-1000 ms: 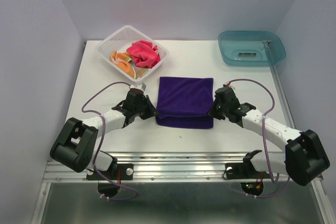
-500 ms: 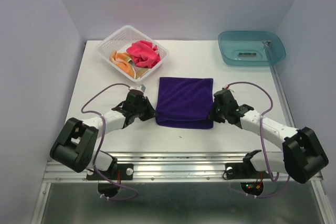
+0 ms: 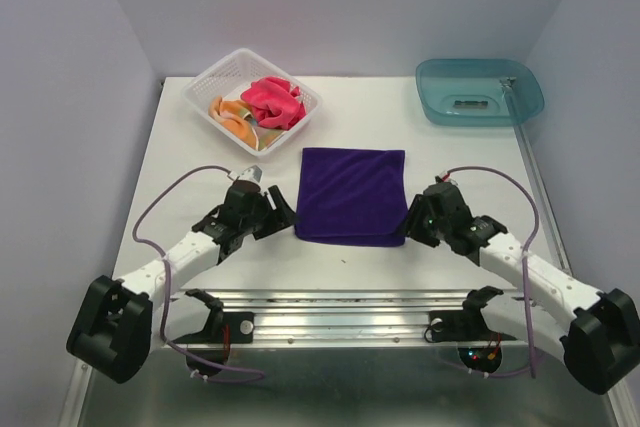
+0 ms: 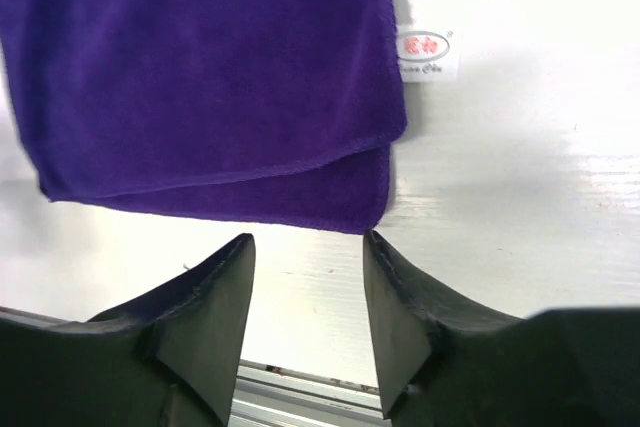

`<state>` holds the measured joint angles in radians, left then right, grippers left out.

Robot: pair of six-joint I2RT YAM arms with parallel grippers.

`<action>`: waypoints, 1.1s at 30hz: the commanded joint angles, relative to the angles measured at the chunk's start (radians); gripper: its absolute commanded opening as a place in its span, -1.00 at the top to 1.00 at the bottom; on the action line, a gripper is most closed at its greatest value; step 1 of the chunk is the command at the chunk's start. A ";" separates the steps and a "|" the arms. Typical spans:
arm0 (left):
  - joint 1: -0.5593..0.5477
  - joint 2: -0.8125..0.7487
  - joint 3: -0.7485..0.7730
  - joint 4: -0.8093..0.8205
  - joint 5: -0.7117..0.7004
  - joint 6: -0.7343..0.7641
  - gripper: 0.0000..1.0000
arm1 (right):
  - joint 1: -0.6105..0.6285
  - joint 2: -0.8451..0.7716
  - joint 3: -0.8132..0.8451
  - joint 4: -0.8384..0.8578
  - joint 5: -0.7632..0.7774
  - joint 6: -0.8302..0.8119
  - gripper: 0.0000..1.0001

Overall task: Fold and stack the towels
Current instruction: Fold the towel

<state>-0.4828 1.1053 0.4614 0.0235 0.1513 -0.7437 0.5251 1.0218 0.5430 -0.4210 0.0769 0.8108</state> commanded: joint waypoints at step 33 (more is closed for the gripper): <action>-0.073 0.309 0.122 0.082 -0.044 0.030 0.43 | 0.004 0.251 0.084 0.217 0.150 0.010 0.06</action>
<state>-0.5499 1.4067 0.5587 0.1005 0.1238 -0.7235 0.5251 1.2854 0.5900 -0.2741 0.2276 0.8089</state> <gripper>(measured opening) 0.318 0.484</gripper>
